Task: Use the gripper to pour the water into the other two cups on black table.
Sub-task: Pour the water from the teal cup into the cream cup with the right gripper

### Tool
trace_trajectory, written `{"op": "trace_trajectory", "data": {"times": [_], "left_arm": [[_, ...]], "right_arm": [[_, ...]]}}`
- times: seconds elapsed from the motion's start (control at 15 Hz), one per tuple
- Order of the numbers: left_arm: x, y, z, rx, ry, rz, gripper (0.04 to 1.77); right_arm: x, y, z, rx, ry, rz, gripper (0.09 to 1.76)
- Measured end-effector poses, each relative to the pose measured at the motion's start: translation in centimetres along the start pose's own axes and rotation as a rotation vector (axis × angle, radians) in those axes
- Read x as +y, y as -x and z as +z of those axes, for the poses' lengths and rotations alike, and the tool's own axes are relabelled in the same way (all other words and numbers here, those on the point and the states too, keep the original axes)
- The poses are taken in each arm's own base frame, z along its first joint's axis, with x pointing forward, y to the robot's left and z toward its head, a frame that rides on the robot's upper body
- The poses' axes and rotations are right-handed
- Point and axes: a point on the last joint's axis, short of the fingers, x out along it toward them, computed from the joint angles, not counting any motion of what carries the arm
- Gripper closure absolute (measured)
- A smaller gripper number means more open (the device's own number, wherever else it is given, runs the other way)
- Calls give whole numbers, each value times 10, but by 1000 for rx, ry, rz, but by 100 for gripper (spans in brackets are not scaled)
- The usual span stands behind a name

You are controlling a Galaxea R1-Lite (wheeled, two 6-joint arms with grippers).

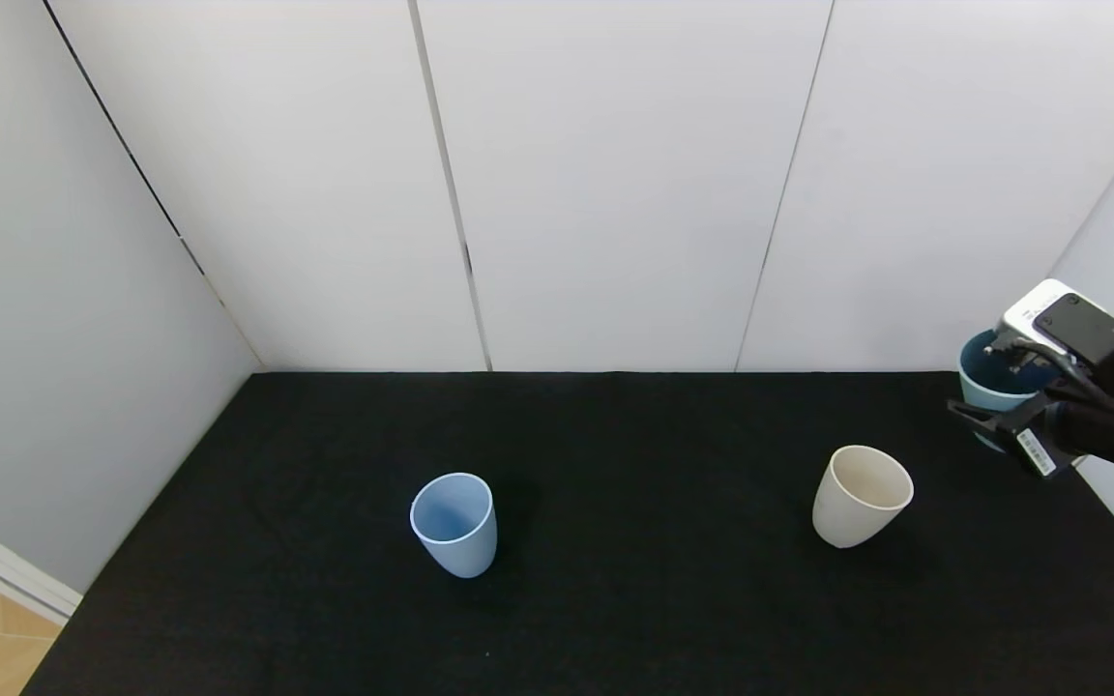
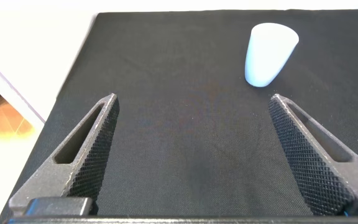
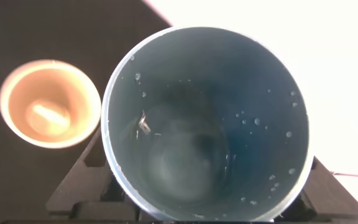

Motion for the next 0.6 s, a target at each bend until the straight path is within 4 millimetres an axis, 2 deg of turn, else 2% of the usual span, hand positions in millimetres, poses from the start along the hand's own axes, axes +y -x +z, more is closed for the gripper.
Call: {"op": "trace_trajectory", "data": {"times": [0.6], "left_arm": [[0,0,0,0,0,0,9]], "right_arm": [[-2,-21,-17,90,325,18,62]]}}
